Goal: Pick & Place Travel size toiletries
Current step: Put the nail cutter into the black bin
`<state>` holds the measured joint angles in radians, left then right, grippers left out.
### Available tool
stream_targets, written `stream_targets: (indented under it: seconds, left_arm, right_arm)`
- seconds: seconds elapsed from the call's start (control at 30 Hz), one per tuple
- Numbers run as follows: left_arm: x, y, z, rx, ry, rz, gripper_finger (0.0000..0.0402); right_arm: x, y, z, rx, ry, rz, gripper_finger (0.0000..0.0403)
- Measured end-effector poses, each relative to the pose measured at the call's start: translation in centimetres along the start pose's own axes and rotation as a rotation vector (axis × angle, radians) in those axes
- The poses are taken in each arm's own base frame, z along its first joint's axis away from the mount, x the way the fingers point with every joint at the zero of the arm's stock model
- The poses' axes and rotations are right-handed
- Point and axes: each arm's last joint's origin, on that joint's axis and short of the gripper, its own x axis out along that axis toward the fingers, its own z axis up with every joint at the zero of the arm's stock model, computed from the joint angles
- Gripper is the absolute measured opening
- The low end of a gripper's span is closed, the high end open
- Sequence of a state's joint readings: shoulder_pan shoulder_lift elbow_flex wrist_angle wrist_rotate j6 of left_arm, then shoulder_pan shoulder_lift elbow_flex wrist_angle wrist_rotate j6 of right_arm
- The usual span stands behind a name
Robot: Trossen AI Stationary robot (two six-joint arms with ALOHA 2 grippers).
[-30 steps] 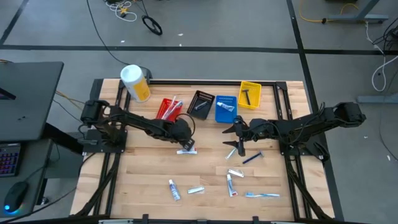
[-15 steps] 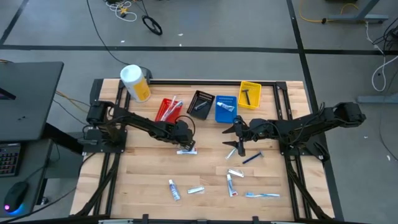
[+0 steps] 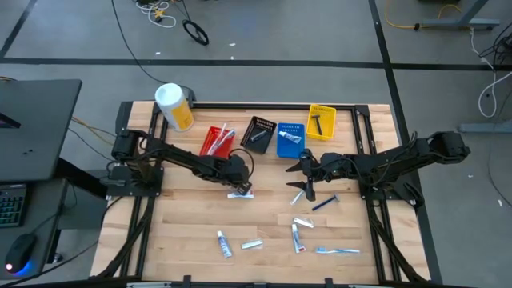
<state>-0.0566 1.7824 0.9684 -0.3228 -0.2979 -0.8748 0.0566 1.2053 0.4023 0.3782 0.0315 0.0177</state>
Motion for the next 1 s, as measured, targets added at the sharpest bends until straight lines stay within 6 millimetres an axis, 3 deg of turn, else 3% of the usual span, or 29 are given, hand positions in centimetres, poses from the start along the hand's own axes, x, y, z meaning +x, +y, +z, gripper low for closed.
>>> stream_targets:
  seconds: [0.17,0.33,0.47,0.6,0.73,1.0]
  left_arm:
    - [-1.4,-1.7,2.7,0.096,-0.069,-0.034,0.0092]
    - [-3.2,-2.4,6.9,0.205,-0.189,0.001,0.0071]
    - [-4.3,-1.6,10.8,0.243,-0.270,0.018,0.0069]
    - [-4.2,0.2,13.3,0.278,-0.301,0.049,0.0084]
    - [-2.8,2.0,14.7,0.327,-0.262,0.019,0.0085]
    - [3.3,4.6,14.9,0.375,-0.142,0.074,0.0084]
  right_arm:
    - [0.0,0.0,0.0,0.000,0.000,0.000,0.0243]
    - [0.0,0.0,0.0,0.000,0.000,0.000,0.0243]
    - [0.0,0.0,0.0,0.000,0.000,0.000,0.0243]
    - [0.0,0.0,0.0,0.000,0.001,0.000,0.0243]
    - [0.0,0.0,0.0,0.000,0.001,0.000,0.0243]
    - [0.0,0.0,-0.1,0.000,0.004,0.000,0.0243]
